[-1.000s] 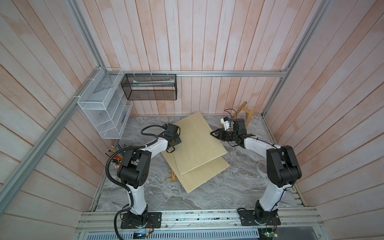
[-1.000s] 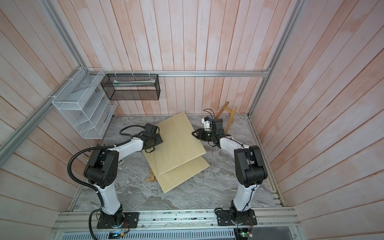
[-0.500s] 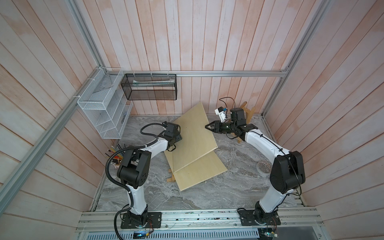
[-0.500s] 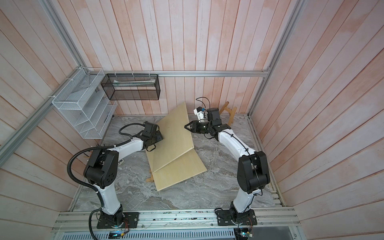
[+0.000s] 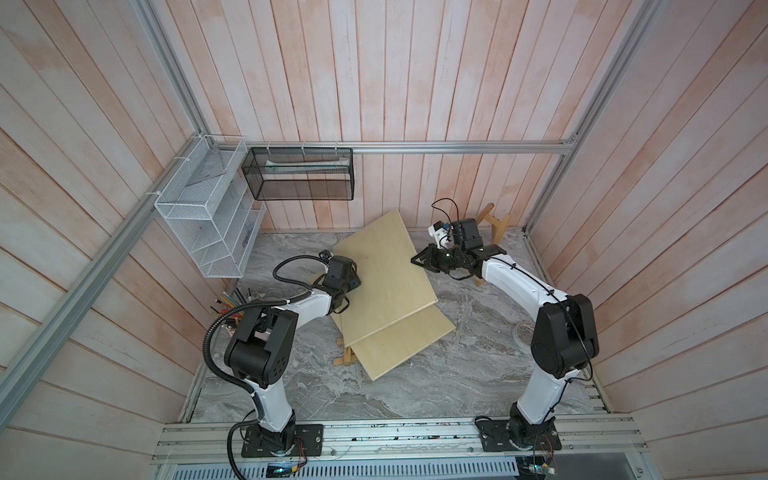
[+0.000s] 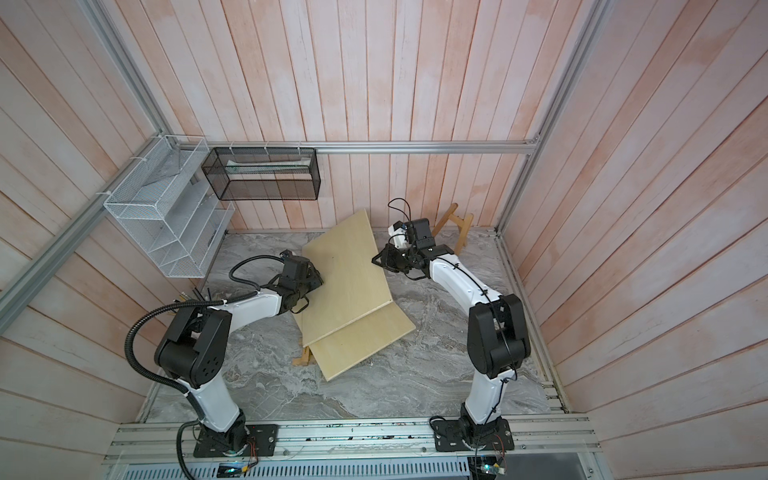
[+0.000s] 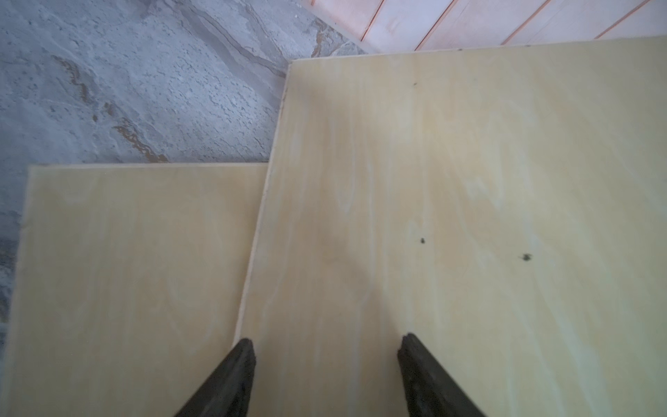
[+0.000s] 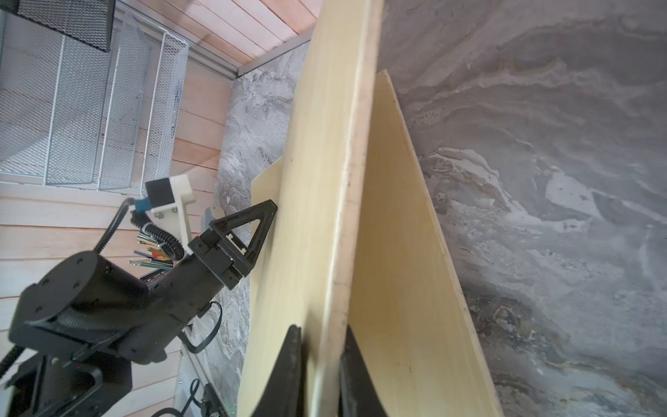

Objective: Assemble the easel
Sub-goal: Pick up the drawing board.

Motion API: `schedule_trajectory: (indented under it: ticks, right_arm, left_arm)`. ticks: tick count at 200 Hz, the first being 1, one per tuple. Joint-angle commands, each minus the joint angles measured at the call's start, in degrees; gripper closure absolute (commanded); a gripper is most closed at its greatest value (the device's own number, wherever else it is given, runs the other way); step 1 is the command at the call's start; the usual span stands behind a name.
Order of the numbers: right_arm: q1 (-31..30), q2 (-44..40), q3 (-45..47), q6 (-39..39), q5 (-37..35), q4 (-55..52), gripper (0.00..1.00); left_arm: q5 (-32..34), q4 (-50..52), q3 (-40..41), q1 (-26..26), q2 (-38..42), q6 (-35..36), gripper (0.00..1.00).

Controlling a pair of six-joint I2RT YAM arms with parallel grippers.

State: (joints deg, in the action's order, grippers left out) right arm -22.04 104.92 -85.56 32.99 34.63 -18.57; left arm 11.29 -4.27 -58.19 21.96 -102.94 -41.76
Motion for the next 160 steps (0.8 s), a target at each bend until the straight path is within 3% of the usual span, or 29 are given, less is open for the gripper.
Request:
schedule_trajectory:
  ticks: [1,47,123,140,160]
  right_arm:
    - [-4.87,0.42,-2.59,-6.32,10.54,4.38,0.88]
    - [-4.86,0.80,-2.60,-5.57,15.40,4.63,0.81]
    - [-5.83,2.14,-3.40,-3.23,18.19,7.16,0.73]
    - [-6.33,2.98,-4.45,-2.81,18.02,7.16,0.79]
    - [-6.33,3.34,-5.18,-2.58,17.01,6.82,0.92]
  left_arm:
    - [-8.20,2.16,5.22,4.14,-2.79,2.20,0.34]
    - [-6.64,-7.13,9.57,4.24,-3.44,2.61,0.35]
    - [-7.51,-10.90,10.73,4.92,-5.00,2.21,0.36]
    - [-7.58,-11.03,10.73,5.11,-4.97,2.29,0.36]
    - [-7.60,-10.93,10.82,5.12,-4.58,2.21,0.36]
